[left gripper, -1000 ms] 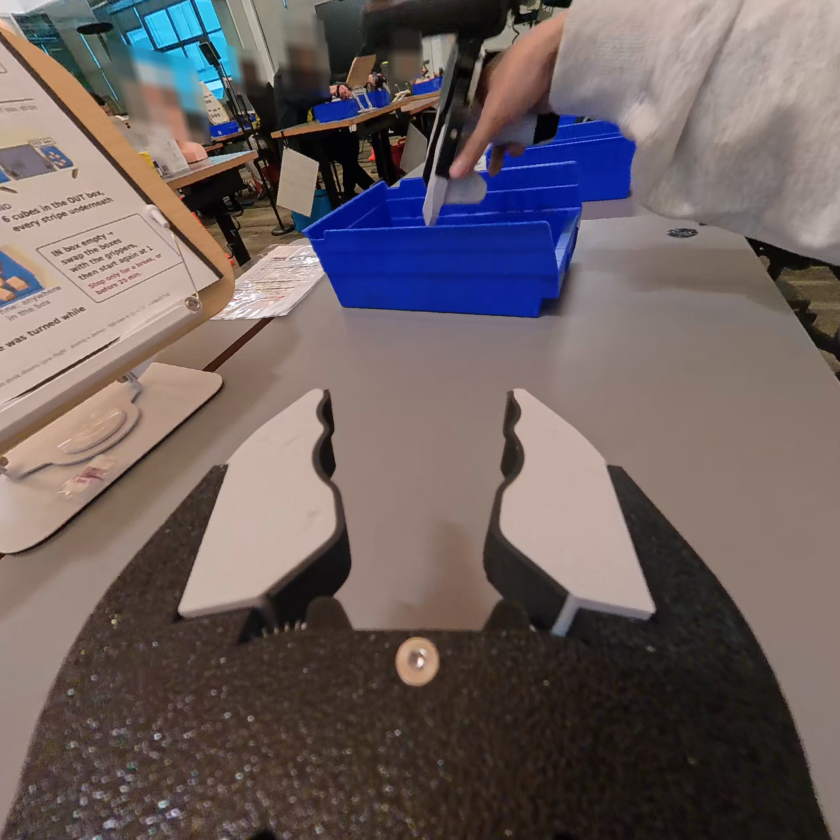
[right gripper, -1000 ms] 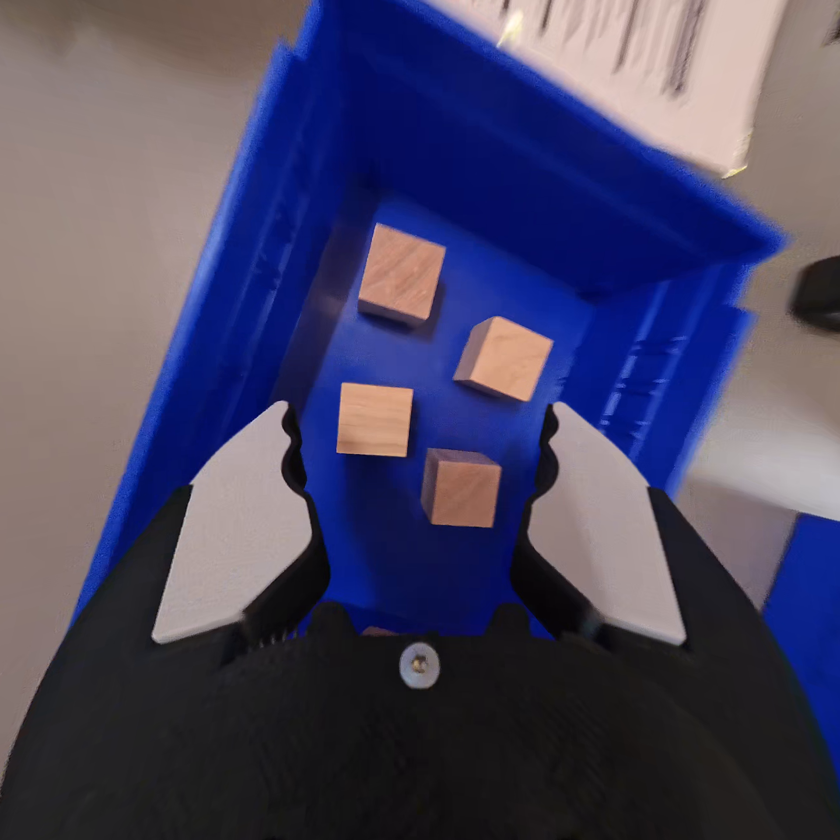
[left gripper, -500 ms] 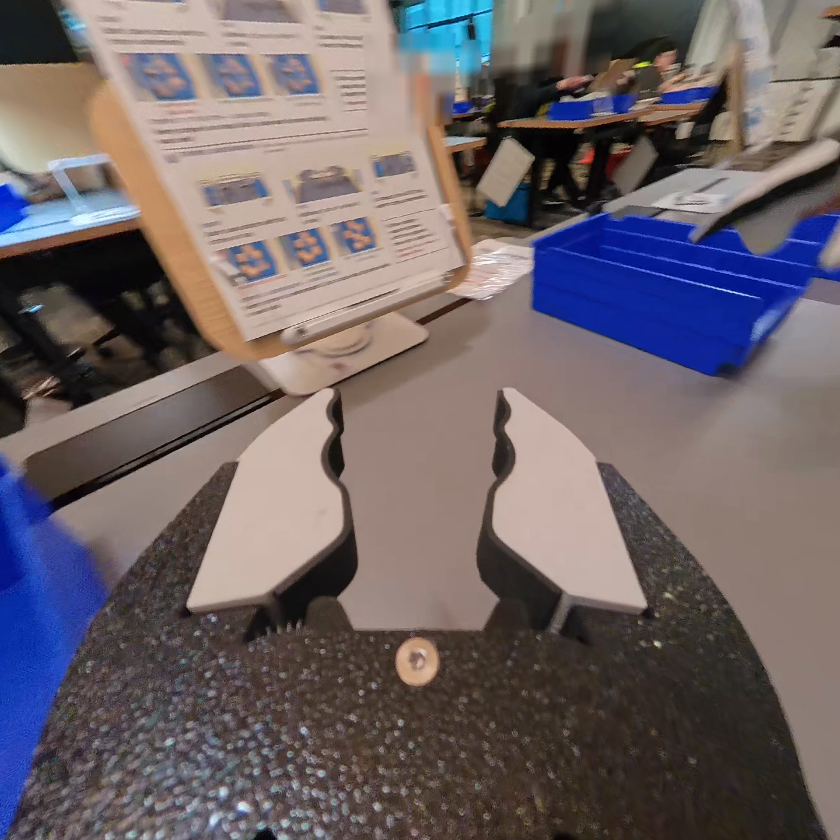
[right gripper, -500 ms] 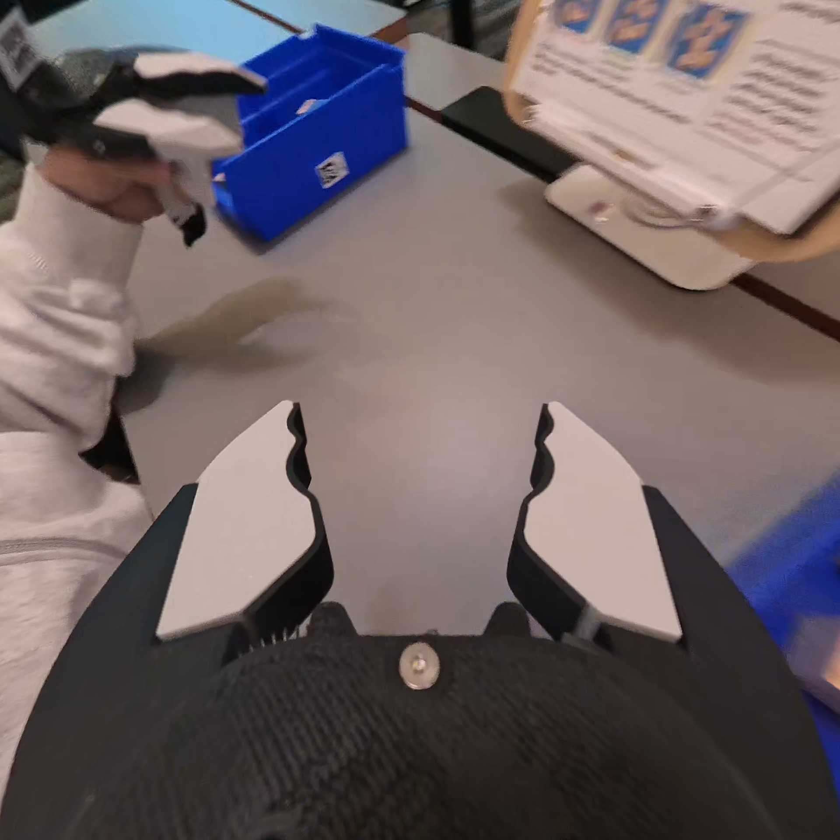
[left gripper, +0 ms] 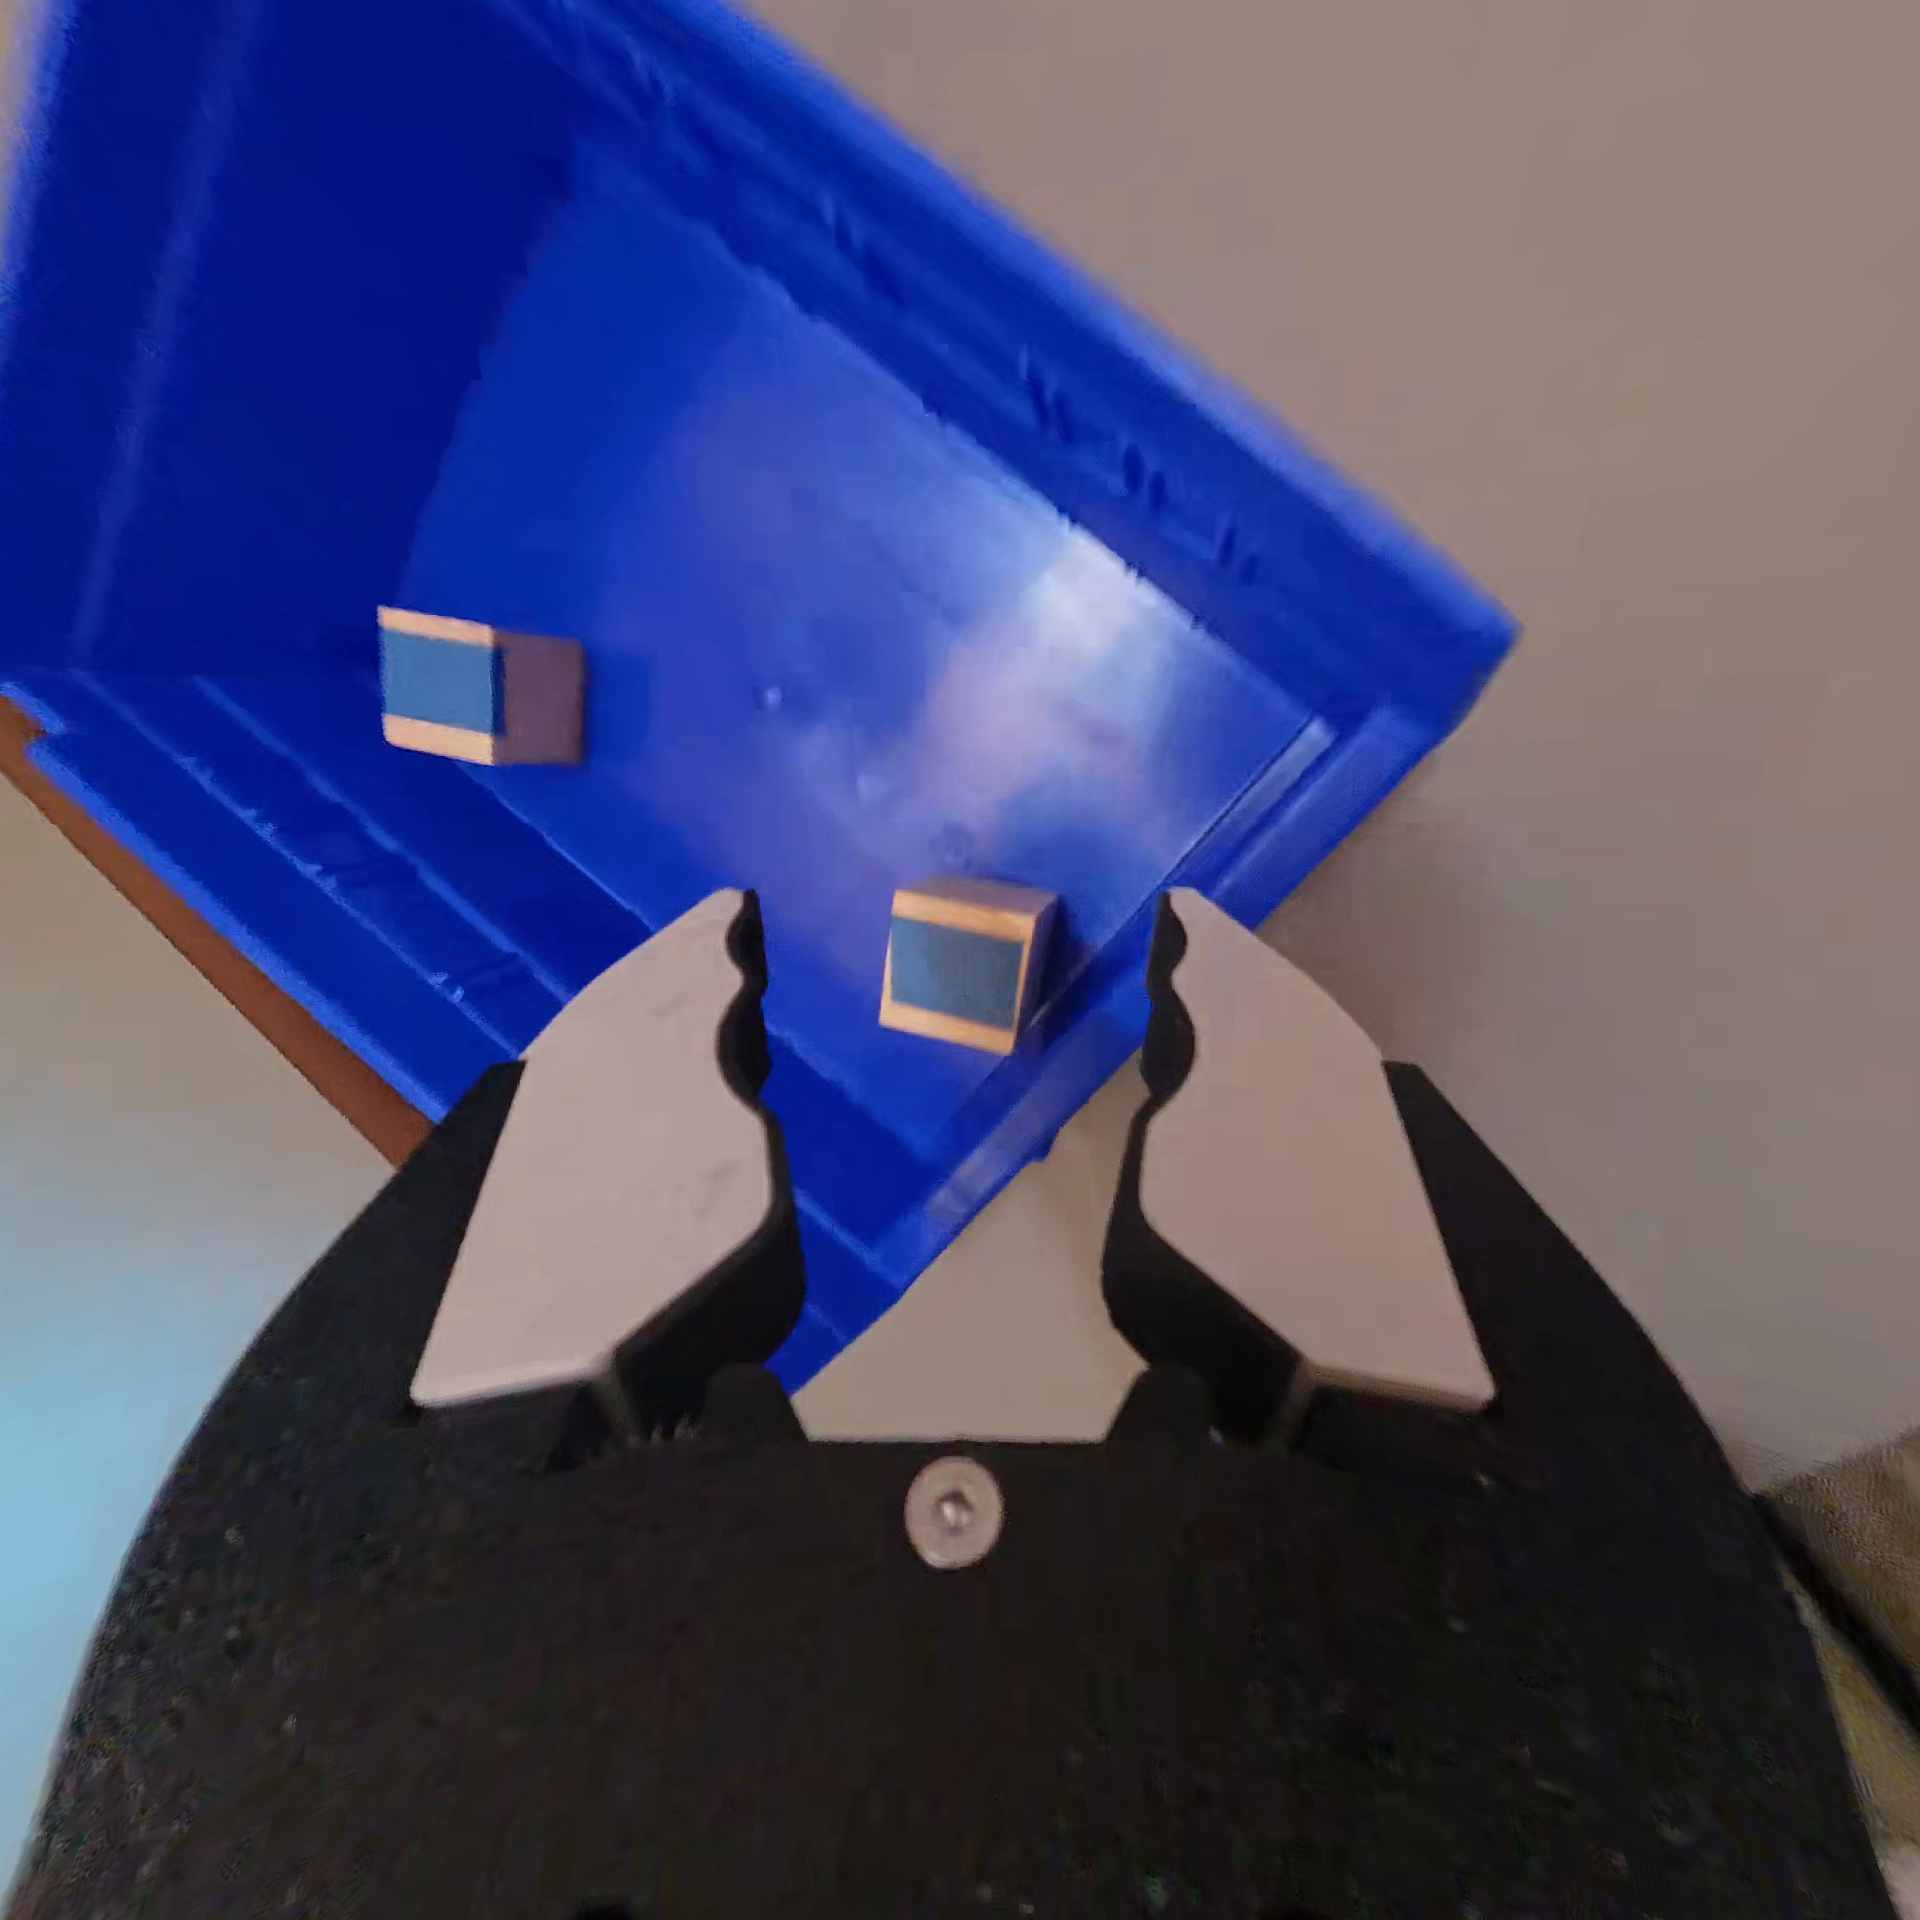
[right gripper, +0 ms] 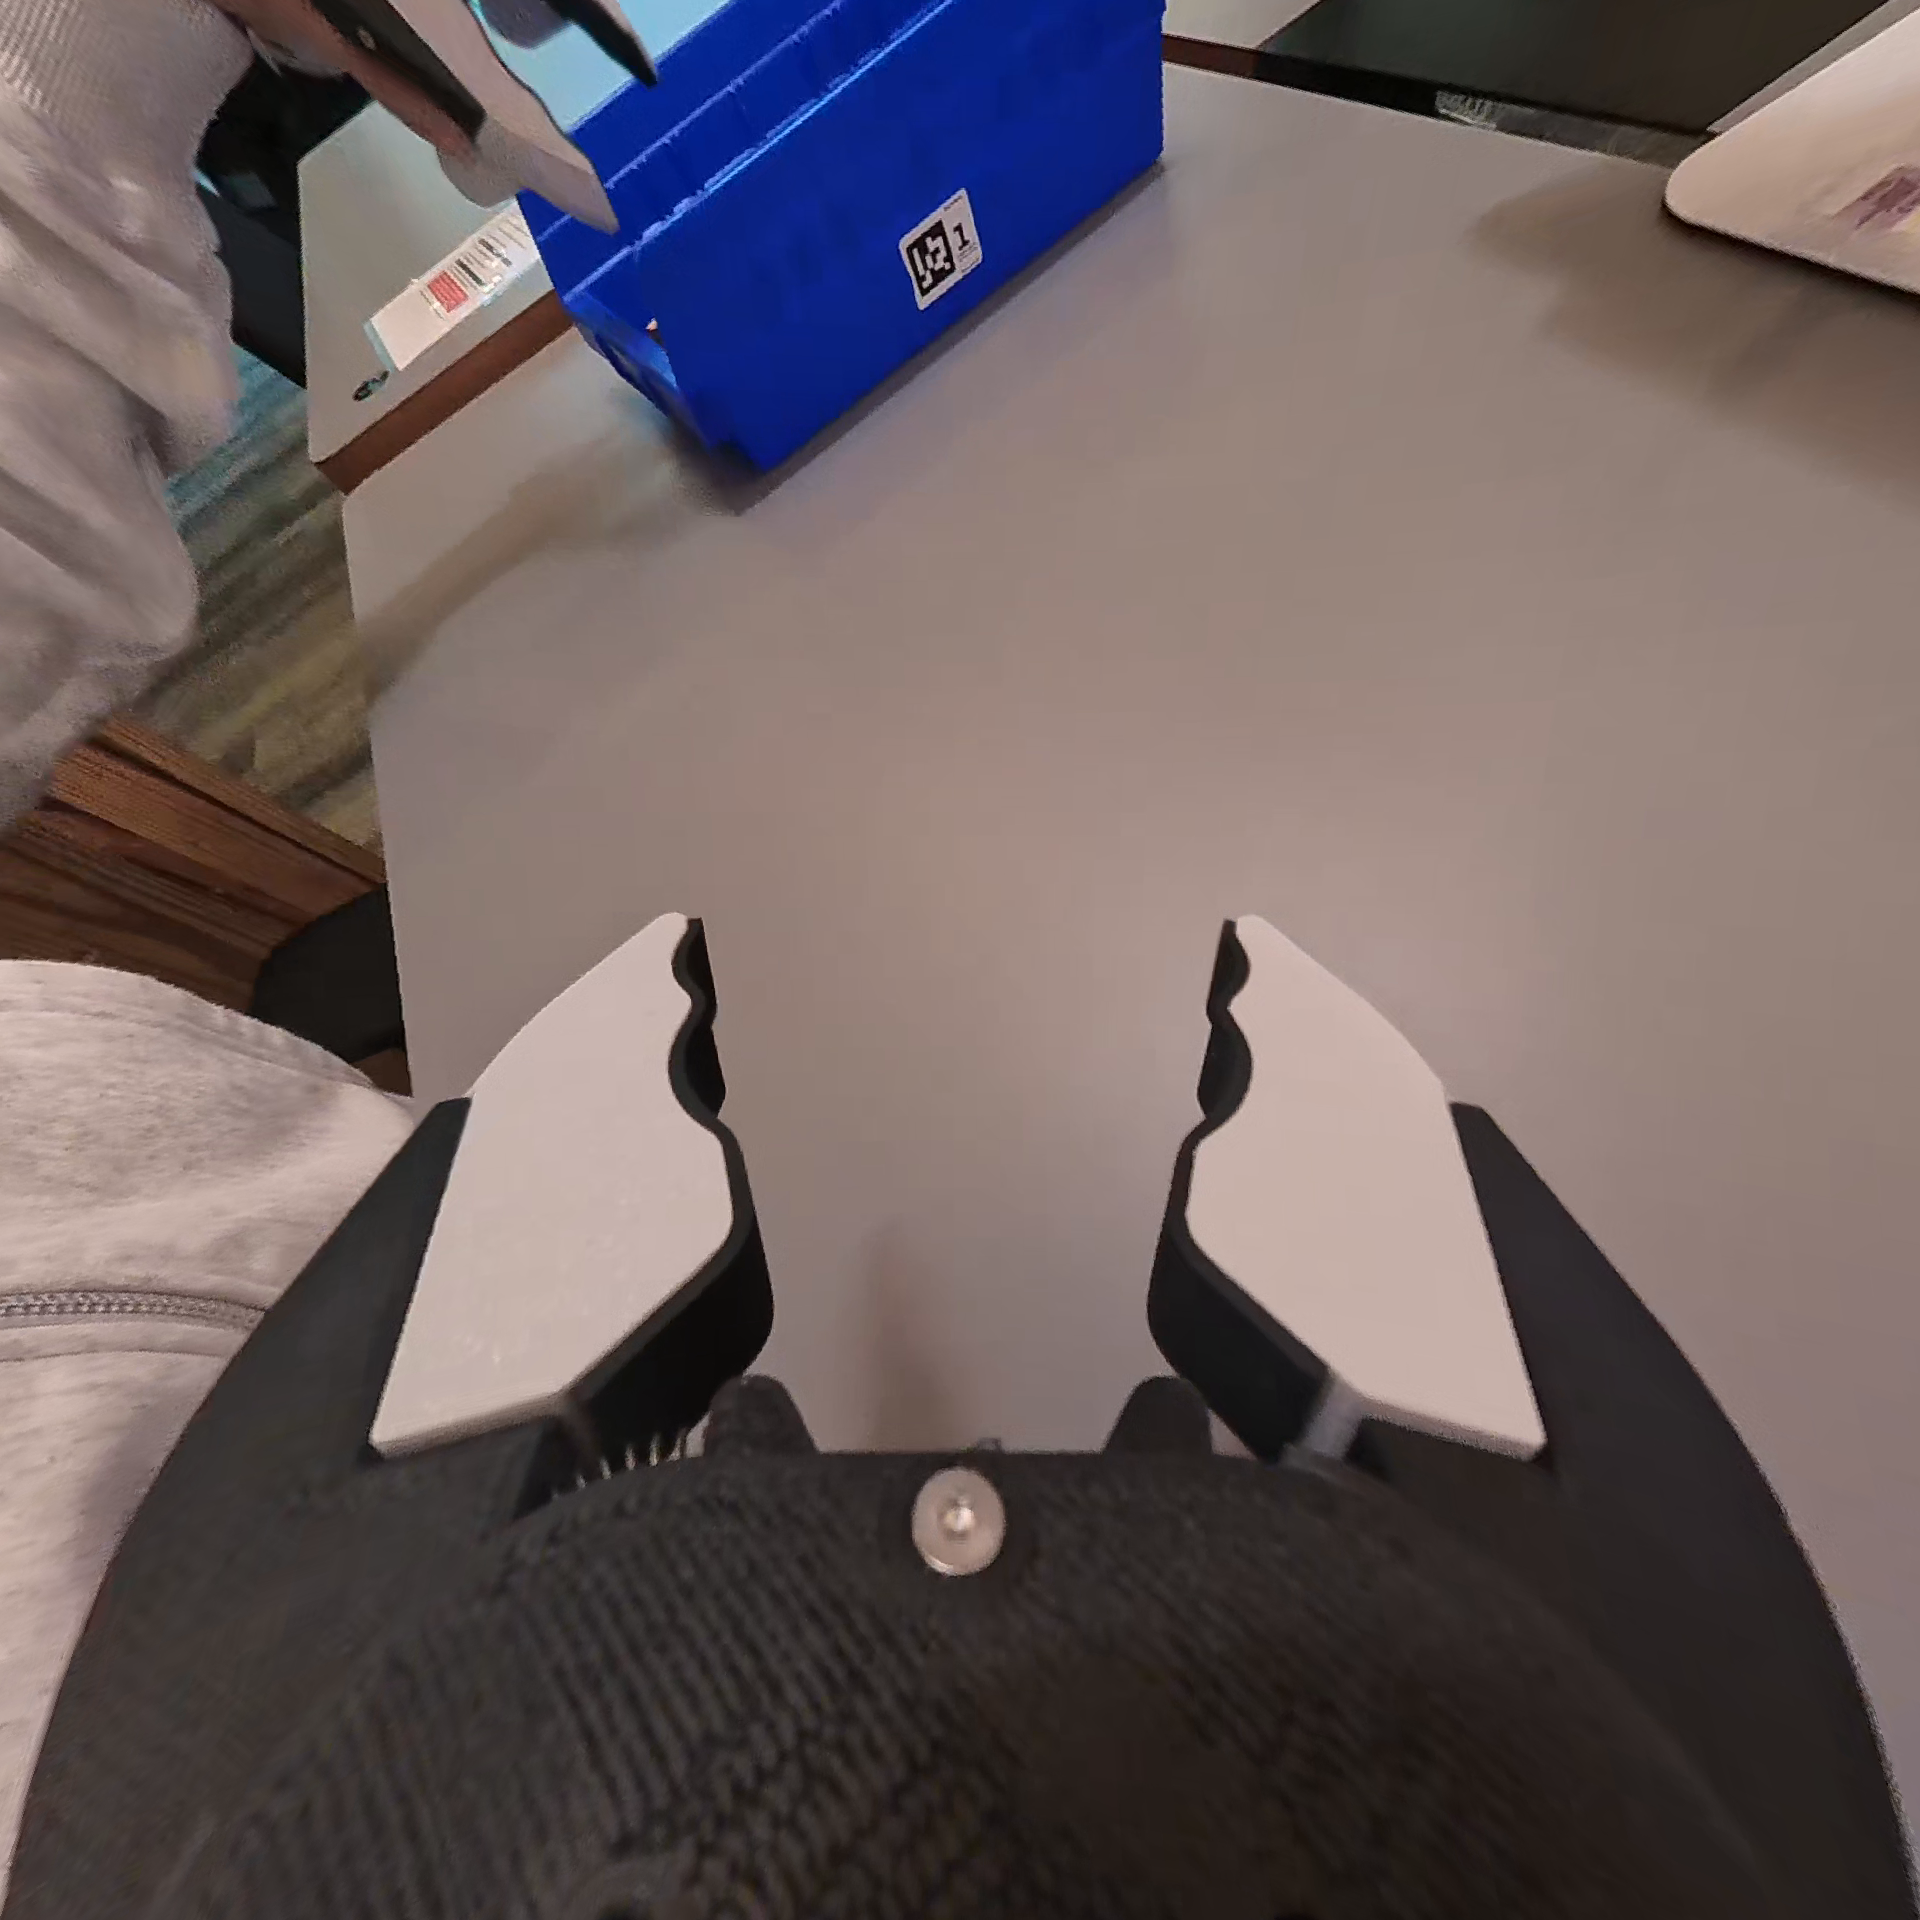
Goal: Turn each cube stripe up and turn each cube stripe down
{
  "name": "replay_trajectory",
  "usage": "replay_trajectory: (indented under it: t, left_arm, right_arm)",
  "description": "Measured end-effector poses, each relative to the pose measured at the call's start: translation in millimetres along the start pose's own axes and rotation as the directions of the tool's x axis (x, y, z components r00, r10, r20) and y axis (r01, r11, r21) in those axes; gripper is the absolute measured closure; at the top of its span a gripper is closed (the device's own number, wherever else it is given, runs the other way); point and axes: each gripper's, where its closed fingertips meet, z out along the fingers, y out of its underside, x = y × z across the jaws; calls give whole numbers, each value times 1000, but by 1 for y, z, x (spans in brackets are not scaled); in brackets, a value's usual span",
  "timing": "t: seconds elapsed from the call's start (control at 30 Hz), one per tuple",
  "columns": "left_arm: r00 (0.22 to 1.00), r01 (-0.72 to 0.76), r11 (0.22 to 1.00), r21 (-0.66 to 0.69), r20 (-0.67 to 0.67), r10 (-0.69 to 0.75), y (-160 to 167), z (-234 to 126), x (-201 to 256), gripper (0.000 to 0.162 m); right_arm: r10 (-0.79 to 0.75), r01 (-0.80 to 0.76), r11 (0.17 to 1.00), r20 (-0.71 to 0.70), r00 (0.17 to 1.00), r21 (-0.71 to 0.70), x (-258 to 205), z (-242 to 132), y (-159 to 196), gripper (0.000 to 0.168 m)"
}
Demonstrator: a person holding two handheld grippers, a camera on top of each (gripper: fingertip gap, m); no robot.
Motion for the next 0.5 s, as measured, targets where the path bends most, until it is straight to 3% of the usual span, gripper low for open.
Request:
replay_trajectory:
  t: [0.03, 0.33, 0.5]
  left_arm:
    - [999, -24, 999, -48, -26, 22, 6, 7, -1, 93]
    - [976, -86, 934, -346, -216, 10, 35, 46, -7, 94]
    - [969, -103, 907, -407, -247, -1, 40, 56, -7, 98]
  right_arm:
    - [-1, 1, 1000, -5, 1000, -1, 1, -1, 1, 76]
    - [5, -5, 1000, -25, 1000, -10, 1, -10, 12, 76]
    - [34, -34, 999, -29, 999, 13, 4, -18, 13, 76]
